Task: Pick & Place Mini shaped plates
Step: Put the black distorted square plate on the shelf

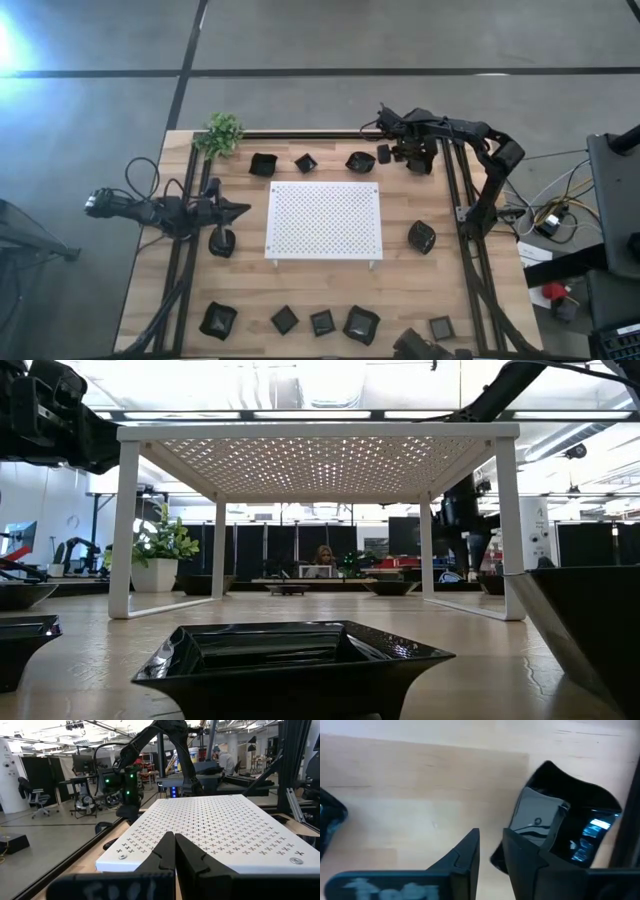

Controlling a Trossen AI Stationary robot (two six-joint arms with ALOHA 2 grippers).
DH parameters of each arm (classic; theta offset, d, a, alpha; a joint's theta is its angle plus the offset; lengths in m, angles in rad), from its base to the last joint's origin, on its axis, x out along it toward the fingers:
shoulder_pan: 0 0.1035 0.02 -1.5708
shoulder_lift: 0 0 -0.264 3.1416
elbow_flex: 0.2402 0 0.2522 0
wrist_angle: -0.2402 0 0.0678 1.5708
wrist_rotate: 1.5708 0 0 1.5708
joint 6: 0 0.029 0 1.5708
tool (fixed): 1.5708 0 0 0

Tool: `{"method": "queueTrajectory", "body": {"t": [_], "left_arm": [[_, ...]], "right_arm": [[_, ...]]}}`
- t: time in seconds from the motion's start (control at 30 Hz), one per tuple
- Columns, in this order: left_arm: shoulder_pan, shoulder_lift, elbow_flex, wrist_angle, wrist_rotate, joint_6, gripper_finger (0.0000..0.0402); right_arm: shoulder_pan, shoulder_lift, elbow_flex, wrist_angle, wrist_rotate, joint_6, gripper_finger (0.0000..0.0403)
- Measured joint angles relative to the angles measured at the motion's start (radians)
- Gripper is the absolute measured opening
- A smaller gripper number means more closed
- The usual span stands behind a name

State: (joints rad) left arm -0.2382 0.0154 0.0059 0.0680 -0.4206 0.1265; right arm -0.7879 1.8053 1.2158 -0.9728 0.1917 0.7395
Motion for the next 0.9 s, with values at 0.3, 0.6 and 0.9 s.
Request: {"method": "queueTrajectory", "body": {"t": [0.3,0.6,0.9], "left_arm": [[0.0,0.0,0.0,0.0,0.0,0.0,0.0],[0.0,0.0,0.0,0.0,0.0,0.0,0.0],[0.0,0.0,0.0,0.0,0.0,0.0,0.0]], "right_arm": [[0.0,0.0,-0.013,-0.014,0.045,0.014,0.0076],[0.0,0.0,-0.067,0.05,0.043,0.036,0.0072],[0.0,0.0,-0.108,0.081,0.046,-0.109,0.0052]]}}
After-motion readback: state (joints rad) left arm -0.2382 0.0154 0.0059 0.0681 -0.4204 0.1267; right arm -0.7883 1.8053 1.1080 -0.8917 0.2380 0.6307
